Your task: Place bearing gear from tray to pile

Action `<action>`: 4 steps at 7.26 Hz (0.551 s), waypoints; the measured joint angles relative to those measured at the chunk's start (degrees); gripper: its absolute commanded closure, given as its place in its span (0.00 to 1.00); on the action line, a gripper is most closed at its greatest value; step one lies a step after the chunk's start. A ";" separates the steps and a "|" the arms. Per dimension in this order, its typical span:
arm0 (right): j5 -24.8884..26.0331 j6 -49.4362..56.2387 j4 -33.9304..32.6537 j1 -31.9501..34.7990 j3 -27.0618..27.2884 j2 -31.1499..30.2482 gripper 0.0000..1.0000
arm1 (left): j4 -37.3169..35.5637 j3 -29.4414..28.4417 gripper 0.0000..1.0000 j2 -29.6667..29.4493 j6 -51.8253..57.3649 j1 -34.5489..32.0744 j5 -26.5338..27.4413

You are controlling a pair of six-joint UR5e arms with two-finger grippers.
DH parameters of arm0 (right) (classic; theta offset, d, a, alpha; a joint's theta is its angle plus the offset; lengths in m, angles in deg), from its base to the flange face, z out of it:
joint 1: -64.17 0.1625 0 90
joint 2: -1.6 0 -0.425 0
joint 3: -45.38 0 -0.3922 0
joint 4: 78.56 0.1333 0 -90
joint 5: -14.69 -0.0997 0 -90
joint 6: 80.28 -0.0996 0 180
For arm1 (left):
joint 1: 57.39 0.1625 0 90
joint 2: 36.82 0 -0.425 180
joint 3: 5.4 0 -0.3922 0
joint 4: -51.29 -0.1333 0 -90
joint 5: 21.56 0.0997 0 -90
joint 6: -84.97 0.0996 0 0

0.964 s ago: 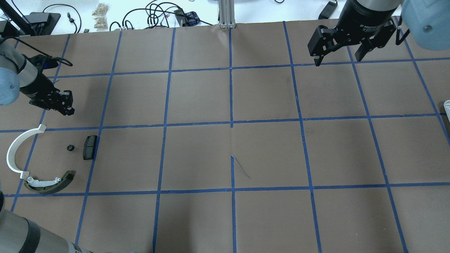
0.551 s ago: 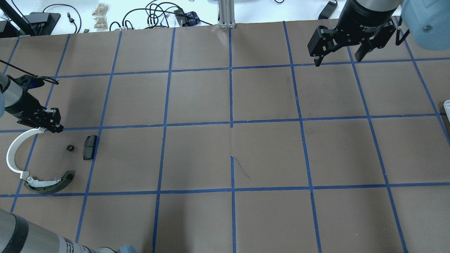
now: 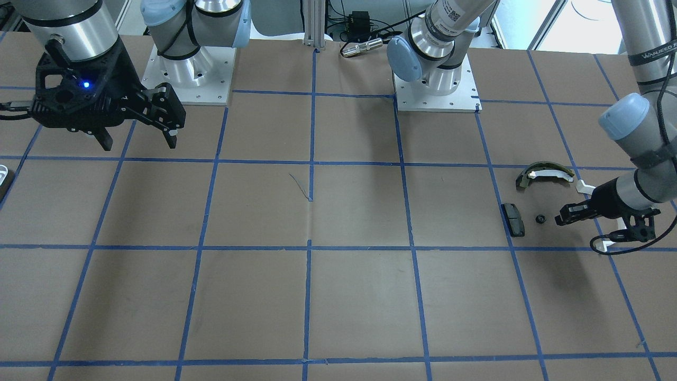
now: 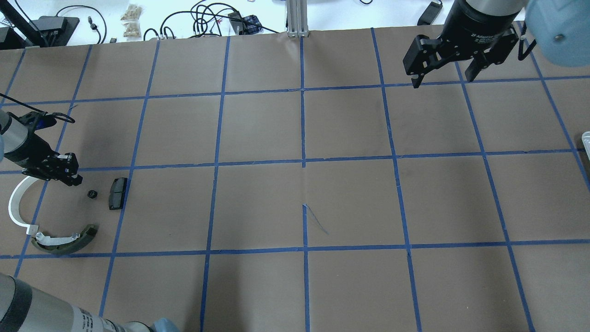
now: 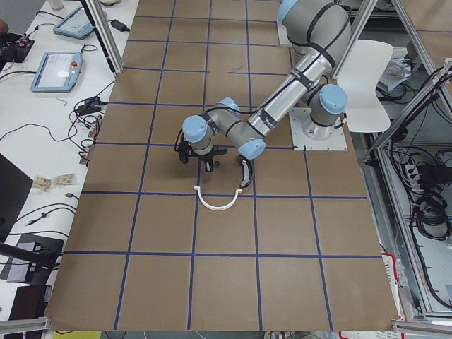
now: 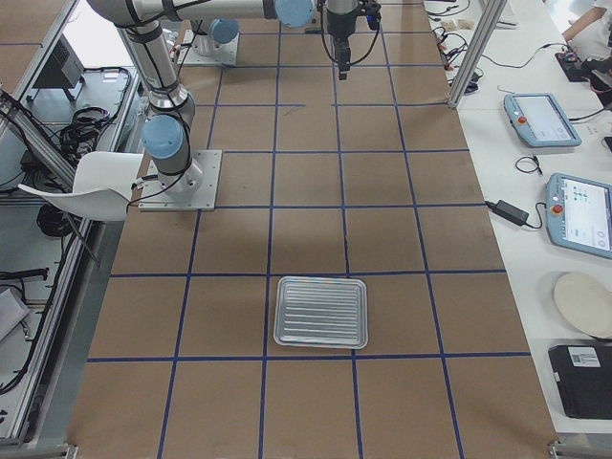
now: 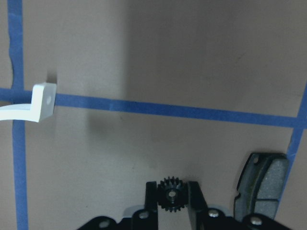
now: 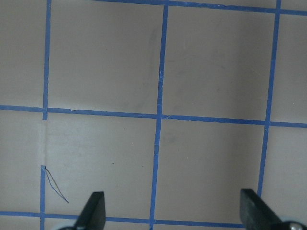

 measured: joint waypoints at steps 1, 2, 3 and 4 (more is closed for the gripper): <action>0.00 -0.02 0.19 -0.03 0.00 0.01 0.00 | -0.01 0.72 0.98 0.38 0.03 0.00 0.13; 0.00 0.00 0.28 -0.06 0.00 0.04 0.00 | -0.06 1.15 0.94 0.36 0.02 0.03 0.16; 0.00 0.01 0.29 -0.06 0.00 0.05 0.00 | -0.10 1.33 0.94 0.05 0.01 0.05 0.11; 0.00 0.00 0.29 -0.07 0.00 0.05 0.00 | -0.15 1.38 0.94 -0.19 -0.01 0.11 0.25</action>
